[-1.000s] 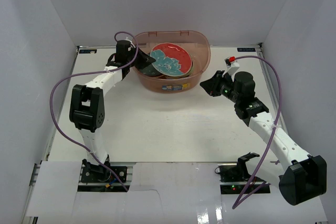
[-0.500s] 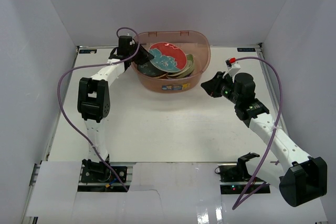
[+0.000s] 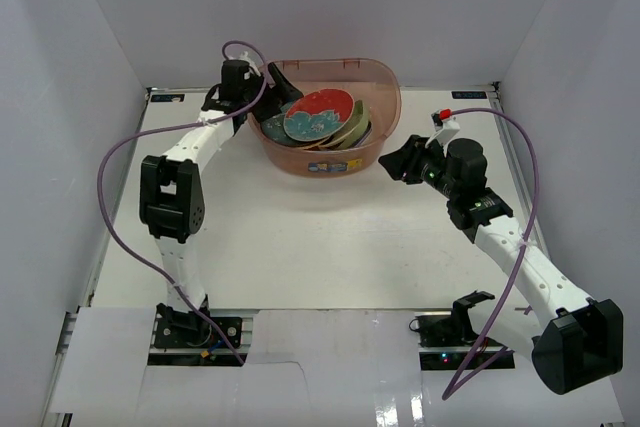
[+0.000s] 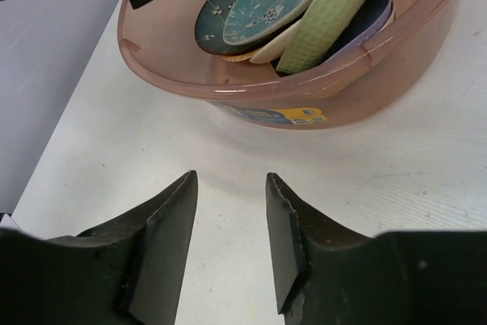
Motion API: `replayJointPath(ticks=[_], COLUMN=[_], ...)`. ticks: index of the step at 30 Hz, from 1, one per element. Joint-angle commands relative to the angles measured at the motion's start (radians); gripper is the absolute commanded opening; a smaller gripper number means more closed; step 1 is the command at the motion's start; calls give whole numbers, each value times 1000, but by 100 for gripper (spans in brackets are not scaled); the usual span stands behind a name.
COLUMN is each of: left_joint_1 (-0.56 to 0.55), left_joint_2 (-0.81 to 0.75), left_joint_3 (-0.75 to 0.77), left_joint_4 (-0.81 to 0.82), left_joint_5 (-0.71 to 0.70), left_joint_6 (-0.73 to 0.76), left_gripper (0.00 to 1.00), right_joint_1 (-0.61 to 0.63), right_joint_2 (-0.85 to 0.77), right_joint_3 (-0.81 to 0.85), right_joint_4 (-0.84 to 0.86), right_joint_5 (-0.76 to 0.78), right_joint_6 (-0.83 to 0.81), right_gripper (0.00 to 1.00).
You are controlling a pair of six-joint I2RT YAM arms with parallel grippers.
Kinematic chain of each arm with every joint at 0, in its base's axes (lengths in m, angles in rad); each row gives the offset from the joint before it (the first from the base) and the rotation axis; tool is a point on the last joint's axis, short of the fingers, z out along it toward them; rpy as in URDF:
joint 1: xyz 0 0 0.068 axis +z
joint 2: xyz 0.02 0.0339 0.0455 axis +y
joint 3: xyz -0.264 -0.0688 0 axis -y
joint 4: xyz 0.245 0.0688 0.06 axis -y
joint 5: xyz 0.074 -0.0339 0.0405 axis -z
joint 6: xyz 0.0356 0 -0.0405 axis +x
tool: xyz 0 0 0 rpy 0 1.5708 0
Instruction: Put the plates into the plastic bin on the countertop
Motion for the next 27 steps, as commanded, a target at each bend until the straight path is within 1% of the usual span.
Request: replayJointPath(ticks=[1,2,5,8,11,12,14,15,16,17,18,19,20,21,22,23,24,25,26,27], left_joint_1=[4,4,-1,-10,-30,-38,-65,-88,-98,-107,-114,-121,-122,-122,-121,-121,-122,-122,-122,-122], left_joint_2=[-155,-186,-235,-276,-356,-413,-482,-563,-611,-660,-715,-834,-897,-962,-1091,-1153,-1212,-1264,-1356,-1393], left_joint_3=[-14,-24,-44,-80,-145,-166,-247,-277,-310,-388,-433,-484,-537,-641,-692,-741,-828,-866,-898,-929], left_joint_4=[7,15,18,21,29,33,59,67,75,87,96,114,122,113,106,96,86,64,61,61], left_joint_5=[-42,-45,-42,10,76,96,154,162,188,208,224,242,241,233,212,161,130,97,77,67], left_joint_6=[69,82,99,93,96,100,135,151,166,184,221,235,246,275,287,298,300,292,284,283], left_gripper=[98,98,98,98,98,98,98,98,98,98,98,98,98,98,98,98,98,98,98,98], right_joint_1=[5,5,5,5,5,5,7,5,7,5,5,5,5,5,5,7,5,5,5,5], right_joint_2=[-20,-23,-37,-57,-94,-118,-153,-193,-219,-242,-299,-333,-365,-433,-471,-504,-573,-607,-636,-688], right_joint_3=[16,21,36,50,56,59,56,56,47,39,29,4,-13,-30,-51,-98,-123,-151,-181,-238], right_joint_4=[31,23,-3,-19,-38,-51,-78,-80,-116,-152,-169,-190,-215,-256,-273,-281,-296,-296,-293,-287], right_joint_5=[29,34,54,57,55,63,70,90,103,113,141,162,184,246,271,287,311,317,319,304], right_joint_6=[-16,-19,-35,-38,-42,-42,-53,-59,-67,-80,-90,-97,-102,-104,-102,-104,-104,-91,-78,-55], right_gripper=[49,51,61,70,90,97,90,90,90,90,90,90,90,90,90,90,90,90,90,90])
